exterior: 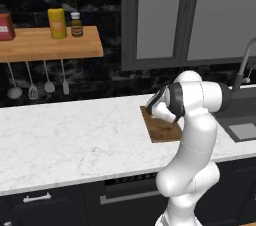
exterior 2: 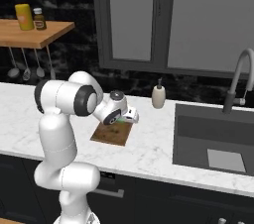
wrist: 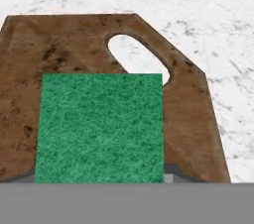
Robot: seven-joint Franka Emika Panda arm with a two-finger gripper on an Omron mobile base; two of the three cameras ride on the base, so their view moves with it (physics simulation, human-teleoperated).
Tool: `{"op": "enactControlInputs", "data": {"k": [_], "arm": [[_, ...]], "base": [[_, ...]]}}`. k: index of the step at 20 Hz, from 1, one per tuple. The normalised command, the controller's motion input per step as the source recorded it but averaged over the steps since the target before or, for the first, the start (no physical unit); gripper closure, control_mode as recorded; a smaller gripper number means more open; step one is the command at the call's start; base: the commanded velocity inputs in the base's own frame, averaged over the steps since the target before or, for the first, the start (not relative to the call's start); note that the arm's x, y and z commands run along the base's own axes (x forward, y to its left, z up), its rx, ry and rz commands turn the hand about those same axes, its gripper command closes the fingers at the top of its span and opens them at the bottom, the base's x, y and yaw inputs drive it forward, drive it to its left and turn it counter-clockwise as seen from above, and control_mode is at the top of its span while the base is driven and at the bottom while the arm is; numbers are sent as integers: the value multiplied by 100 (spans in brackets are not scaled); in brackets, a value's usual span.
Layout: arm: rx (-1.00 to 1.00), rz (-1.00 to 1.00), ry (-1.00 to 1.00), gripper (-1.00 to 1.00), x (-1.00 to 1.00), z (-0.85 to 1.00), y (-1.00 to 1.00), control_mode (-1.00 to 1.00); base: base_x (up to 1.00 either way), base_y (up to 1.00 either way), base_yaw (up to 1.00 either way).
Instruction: Pick up the sponge from the counter and clean the cutting board by briefly scrubbing or pressing down on the cutting board. Once finished, release the sponge.
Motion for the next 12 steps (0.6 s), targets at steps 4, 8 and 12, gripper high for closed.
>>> {"op": "enactControlInputs", "data": {"k": [4,8,12], "arm": [[-7,2,1,100,3,-88,13,-100],[-2,4,-1,100,5,-7,5,-100],[0,13,17,100,3,50,9,-100]], "base": [[0,0,0],[0,0,0],[0,0,0]]}}
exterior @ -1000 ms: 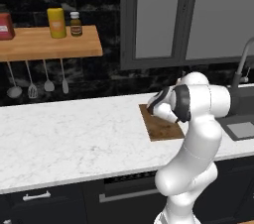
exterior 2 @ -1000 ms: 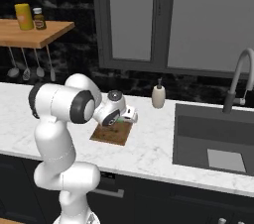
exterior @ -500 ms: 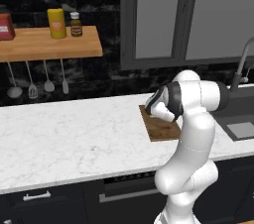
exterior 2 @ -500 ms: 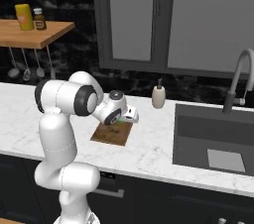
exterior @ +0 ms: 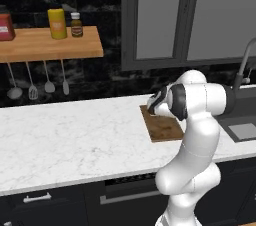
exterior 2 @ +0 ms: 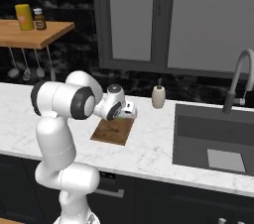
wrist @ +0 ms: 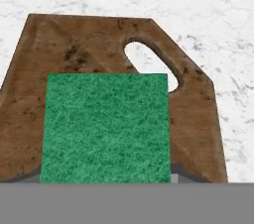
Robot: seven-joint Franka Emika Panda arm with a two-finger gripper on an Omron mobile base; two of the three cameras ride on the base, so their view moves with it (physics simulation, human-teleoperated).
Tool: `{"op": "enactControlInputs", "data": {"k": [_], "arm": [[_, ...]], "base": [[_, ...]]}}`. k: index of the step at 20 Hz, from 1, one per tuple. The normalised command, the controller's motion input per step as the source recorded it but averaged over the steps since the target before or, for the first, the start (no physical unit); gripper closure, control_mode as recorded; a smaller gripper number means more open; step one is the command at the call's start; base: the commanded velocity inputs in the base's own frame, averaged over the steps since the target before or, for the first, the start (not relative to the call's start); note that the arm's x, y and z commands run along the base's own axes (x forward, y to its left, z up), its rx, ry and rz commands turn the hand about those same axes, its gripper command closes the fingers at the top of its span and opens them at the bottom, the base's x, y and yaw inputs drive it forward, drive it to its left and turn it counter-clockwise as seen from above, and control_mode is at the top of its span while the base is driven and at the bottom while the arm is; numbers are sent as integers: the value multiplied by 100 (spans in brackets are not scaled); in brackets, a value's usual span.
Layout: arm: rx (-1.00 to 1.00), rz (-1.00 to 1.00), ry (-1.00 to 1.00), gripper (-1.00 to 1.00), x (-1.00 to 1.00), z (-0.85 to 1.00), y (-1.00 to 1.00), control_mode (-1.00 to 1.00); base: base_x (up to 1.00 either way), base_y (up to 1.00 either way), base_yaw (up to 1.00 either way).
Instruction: Pick up the sponge from the counter and clean the cutting board by briefly scrubbing or pressing down on the cutting board. Once finished, release the sponge.
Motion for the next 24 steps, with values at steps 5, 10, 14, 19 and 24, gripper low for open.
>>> {"op": "enactControlInputs", "data": {"k": [5,10,14,19,24], "arm": [[0,11,24,100,-3,30,9,-100],[0,4,44,100,-22,17,1,-100],[-3,0,37,100,-25,-46,0,-100],[-3,4,16,100,-25,-89,0,-100],[0,6,-1,100,-24,-37,0,-100]], "base": [[0,0,0],[0,0,0],[0,0,0],[0,0,0],[0,0,0]]}}
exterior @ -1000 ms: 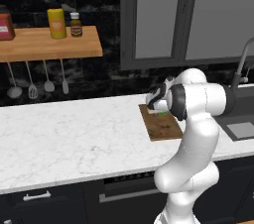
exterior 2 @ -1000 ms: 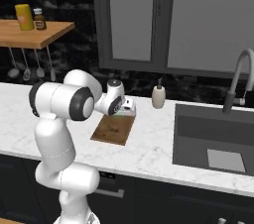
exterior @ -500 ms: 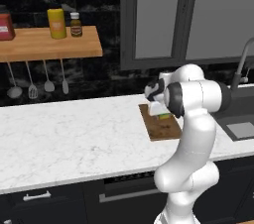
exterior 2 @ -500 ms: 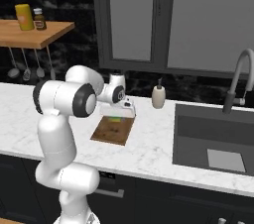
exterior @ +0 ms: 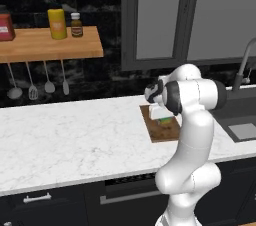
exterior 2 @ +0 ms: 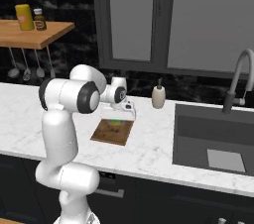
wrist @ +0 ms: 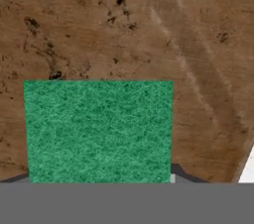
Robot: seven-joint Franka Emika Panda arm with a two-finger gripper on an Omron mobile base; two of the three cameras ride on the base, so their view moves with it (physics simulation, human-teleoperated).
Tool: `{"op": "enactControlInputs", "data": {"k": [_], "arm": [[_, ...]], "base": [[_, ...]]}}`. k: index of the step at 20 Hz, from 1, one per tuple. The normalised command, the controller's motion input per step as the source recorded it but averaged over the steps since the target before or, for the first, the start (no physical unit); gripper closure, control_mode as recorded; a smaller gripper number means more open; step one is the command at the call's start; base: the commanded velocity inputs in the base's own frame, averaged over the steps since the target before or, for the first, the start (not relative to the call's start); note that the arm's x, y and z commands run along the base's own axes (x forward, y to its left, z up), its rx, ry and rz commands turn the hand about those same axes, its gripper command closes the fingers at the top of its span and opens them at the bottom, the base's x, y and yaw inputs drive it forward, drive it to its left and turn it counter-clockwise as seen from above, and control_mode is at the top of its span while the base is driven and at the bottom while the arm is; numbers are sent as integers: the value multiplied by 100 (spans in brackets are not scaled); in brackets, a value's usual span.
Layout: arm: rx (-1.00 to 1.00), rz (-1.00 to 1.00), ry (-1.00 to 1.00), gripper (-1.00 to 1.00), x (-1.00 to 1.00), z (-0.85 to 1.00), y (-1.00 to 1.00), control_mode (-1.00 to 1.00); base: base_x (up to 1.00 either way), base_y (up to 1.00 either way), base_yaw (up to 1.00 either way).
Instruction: Pick up the sponge from the counter and clean the cutting board by briefly scrubbing or pressing down on the cutting board. Once finished, release the sponge.
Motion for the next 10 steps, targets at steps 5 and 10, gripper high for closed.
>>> {"op": "enactControlInputs", "data": {"k": [5,10], "arm": [[0,7,-11,100,-26,8,0,-100],[0,7,-18,100,-41,27,0,-100]], "base": [[0,0,0],[0,0,0]]}}
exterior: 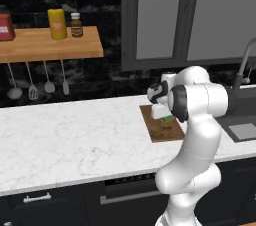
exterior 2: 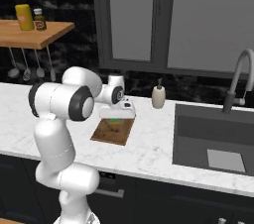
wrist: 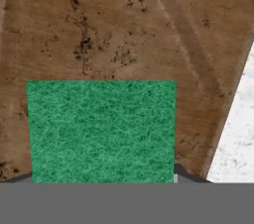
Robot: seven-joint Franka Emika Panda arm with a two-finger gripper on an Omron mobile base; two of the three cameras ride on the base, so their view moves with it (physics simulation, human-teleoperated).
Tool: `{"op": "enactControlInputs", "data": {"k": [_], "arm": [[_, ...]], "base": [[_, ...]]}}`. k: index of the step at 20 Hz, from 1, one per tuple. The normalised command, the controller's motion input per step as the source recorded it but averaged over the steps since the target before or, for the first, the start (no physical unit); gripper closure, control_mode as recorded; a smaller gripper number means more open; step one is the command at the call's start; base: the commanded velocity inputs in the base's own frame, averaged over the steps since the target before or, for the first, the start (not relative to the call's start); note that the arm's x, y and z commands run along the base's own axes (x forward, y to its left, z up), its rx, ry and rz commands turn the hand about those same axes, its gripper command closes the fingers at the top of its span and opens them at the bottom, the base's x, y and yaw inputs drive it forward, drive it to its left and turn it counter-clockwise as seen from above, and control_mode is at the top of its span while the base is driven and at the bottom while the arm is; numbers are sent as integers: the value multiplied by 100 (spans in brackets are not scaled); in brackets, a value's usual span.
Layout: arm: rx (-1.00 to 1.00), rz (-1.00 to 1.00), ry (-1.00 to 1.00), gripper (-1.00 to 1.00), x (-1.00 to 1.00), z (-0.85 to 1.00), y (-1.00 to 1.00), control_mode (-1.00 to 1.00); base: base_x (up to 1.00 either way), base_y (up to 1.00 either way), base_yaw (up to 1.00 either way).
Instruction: Pick up the sponge from the counter and clean the cutting board by briefly scrubbing or pressing down on the cutting board. Once finished, release the sponge.
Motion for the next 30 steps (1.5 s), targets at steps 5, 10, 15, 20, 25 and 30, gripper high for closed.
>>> {"op": "enactControlInputs", "data": {"k": [5,10,15,20,25,30], "arm": [[0,4,-24,-100,-27,19,1,-100],[0,4,-6,-100,0,19,0,-100],[0,8,-5,-100,0,21,11,-100],[0,4,-14,-100,-13,79,1,-100],[4,0,-11,-100,-54,100,0,-100],[10,0,-22,-100,-82,100,0,-100]], "base": [[0,0,0],[0,0,0],[0,0,0],[0,0,0],[0,0,0],[0,0,0]]}}
